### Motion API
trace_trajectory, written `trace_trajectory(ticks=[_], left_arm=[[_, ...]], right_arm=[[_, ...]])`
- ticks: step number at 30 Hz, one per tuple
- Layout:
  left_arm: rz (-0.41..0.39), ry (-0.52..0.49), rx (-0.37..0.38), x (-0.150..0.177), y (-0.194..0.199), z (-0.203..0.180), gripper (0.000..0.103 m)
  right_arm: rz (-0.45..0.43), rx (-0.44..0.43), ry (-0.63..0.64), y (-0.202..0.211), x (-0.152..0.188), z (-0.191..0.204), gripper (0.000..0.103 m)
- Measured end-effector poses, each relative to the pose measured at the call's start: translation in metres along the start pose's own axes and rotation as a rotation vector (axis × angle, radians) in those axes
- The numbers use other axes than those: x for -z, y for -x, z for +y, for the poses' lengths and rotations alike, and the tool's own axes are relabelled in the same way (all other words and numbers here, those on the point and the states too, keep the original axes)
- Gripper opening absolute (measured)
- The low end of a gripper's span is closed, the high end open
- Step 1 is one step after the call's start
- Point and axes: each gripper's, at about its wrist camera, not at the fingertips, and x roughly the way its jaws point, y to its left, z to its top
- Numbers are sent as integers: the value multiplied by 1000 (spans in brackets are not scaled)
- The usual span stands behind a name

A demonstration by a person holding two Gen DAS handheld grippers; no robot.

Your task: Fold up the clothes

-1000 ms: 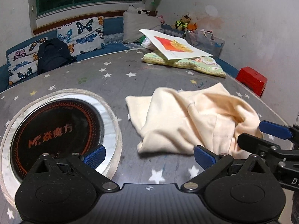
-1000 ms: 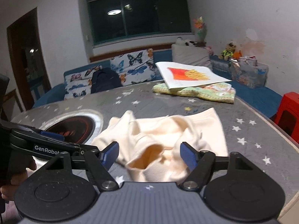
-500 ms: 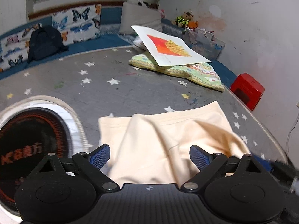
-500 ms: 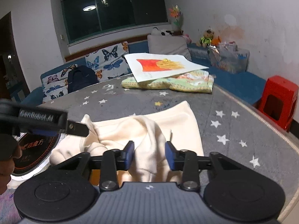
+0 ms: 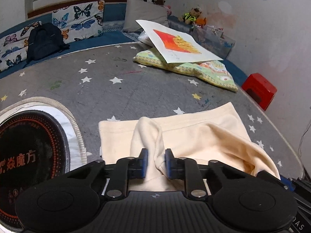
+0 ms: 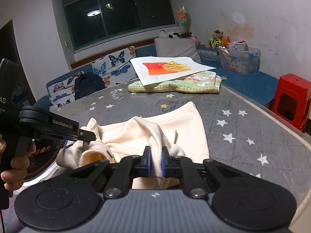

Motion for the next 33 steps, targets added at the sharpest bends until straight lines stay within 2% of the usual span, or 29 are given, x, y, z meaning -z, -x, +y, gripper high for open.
trace_trajectory(ticks=[9, 13, 20, 21, 29, 31, 33], left_arm=[[-54, -53, 18, 21, 36, 7, 16], [-58, -65, 49, 36, 52, 13, 16], [-60, -57, 88, 61, 75, 27, 21], [-62, -55, 87, 63, 77, 28, 25], [-71, -25, 112, 52, 71, 22, 29], [-74, -18, 119, 48, 69, 19, 39], [-61, -6, 129, 43, 61, 18, 40]], right_arm=[[-17, -42, 38, 29, 11, 13, 7], [-20, -73, 64, 44, 16, 20, 6], [20, -94, 102, 60, 31, 30, 6], [23, -94, 107, 62, 33, 31, 6], [13, -64, 142, 63, 29, 35, 7], [17, -68, 145, 60, 27, 37, 9], [21, -76, 150, 58, 26, 38, 10]])
